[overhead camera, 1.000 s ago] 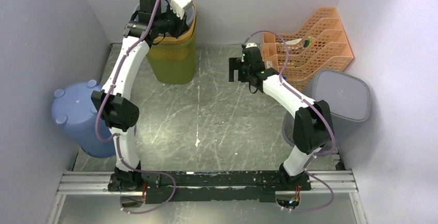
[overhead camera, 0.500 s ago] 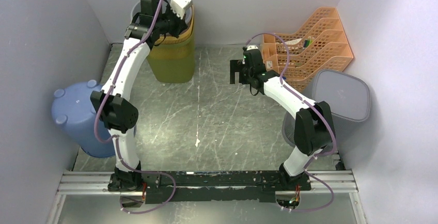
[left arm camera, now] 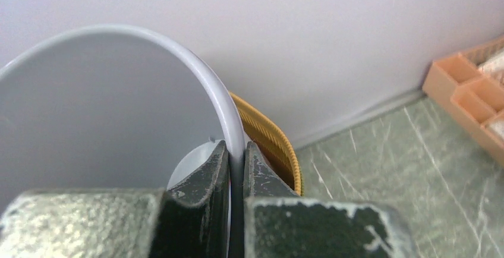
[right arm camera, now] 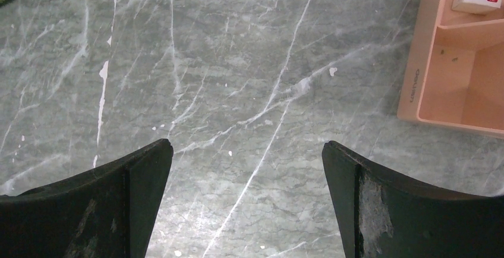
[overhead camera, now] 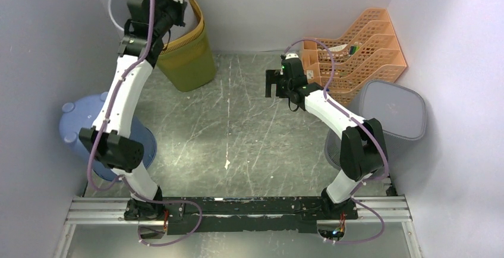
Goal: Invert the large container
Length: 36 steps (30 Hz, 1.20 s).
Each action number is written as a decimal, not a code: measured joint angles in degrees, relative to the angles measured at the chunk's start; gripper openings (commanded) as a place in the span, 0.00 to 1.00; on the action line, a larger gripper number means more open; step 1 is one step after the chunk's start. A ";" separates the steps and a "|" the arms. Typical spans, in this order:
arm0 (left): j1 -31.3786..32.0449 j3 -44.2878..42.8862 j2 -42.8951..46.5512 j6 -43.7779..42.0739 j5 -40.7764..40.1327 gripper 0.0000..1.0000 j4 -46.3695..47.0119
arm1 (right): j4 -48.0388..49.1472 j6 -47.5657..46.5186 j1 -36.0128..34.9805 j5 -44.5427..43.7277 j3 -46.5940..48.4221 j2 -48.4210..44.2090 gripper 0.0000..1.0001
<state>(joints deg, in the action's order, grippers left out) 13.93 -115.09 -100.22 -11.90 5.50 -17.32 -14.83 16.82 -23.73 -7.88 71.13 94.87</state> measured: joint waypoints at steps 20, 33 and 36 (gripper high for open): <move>3.17 -2.89 21.46 0.94 -4.31 0.07 6.84 | 0.02 0.26 0.07 0.52 -0.24 -0.66 0.99; 3.17 8.92 35.41 17.70 11.34 0.07 8.15 | -2.67 -1.27 8.39 -0.17 9.75 -4.20 0.99; 3.17 14.71 39.58 23.78 16.90 0.07 9.46 | -2.78 -1.38 10.49 0.24 12.37 -4.74 0.99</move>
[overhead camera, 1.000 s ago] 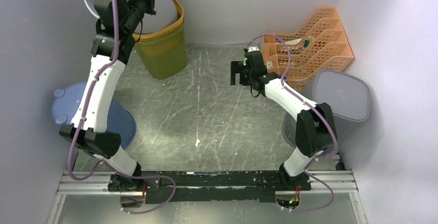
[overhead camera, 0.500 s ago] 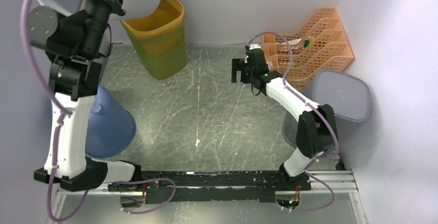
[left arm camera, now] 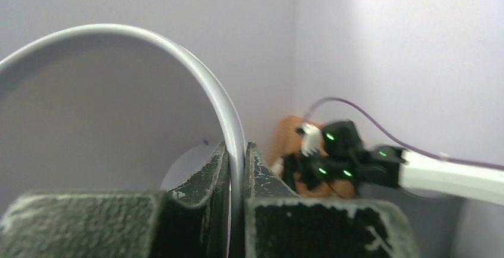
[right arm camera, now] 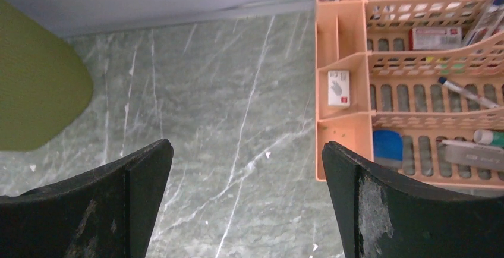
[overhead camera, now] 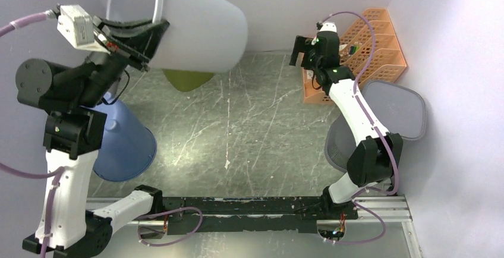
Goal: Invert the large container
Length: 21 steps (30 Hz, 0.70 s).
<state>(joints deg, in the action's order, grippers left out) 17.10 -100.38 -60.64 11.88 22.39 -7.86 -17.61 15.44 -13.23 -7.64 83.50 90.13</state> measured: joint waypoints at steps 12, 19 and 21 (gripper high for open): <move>0.00 24.55 11.56 20.20 13.86 0.07 6.95 | -1.25 -0.28 6.49 2.38 9.01 -0.48 0.99; 0.00 44.33 14.14 33.77 18.62 0.07 19.10 | -1.64 -0.26 7.93 4.13 10.69 -1.07 0.99; 0.04 48.83 13.97 36.87 19.34 0.07 21.18 | -1.64 -0.26 8.15 4.61 10.73 -1.07 1.00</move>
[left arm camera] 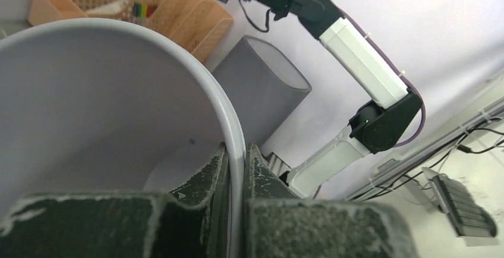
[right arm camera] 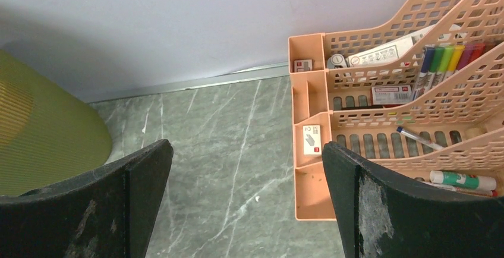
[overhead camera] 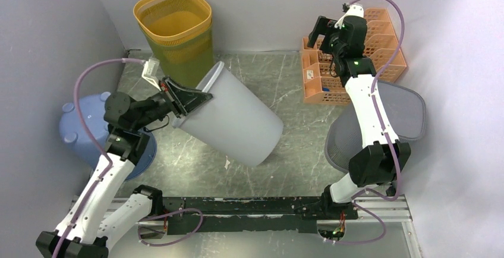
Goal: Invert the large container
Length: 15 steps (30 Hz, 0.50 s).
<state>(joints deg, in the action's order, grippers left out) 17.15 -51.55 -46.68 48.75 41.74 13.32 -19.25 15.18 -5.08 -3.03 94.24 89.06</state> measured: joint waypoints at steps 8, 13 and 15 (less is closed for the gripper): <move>5.01 11.54 -2.32 7.48 0.00 0.07 11.69 | 0.02 0.04 0.28 1.22 -0.04 0.00 0.99; 12.61 14.43 -7.98 9.99 -1.64 0.07 19.08 | 0.37 0.26 0.70 1.84 -0.59 -0.07 0.99; 14.78 15.26 -10.56 10.97 -1.92 0.07 22.53 | 0.66 0.31 0.87 2.10 -1.09 -0.13 1.00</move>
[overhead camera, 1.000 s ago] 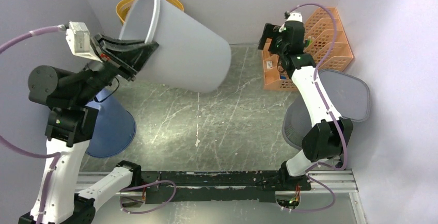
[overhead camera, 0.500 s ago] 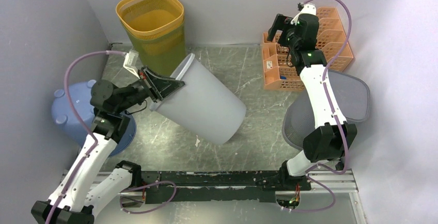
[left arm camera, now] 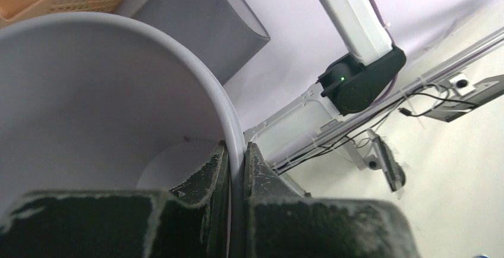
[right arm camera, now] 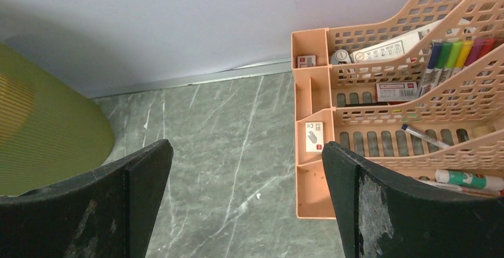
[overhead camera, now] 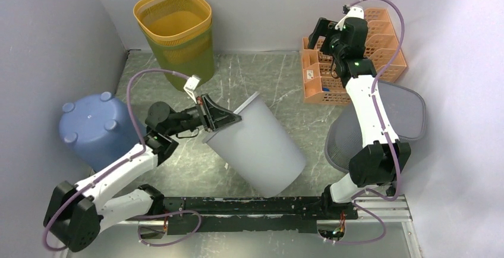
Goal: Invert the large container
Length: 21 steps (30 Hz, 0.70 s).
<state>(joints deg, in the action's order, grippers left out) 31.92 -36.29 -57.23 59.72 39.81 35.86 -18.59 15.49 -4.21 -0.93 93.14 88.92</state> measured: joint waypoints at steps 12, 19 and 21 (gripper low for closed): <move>2.21 8.22 -24.06 16.87 -4.94 0.07 39.85 | 1.01 0.00 0.46 0.37 -2.69 -0.09 0.99; 2.21 8.31 -34.75 22.75 -7.06 0.07 46.80 | 1.46 -0.02 0.90 0.50 -4.00 -0.11 0.99; 1.64 8.63 -35.04 22.82 -7.02 0.07 47.54 | 1.77 -0.04 1.09 0.52 -4.28 -0.15 0.99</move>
<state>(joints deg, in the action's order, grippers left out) 33.56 -27.66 -92.27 82.54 32.80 83.40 -16.82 15.44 -3.11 -0.40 88.86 88.77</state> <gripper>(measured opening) 0.159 0.994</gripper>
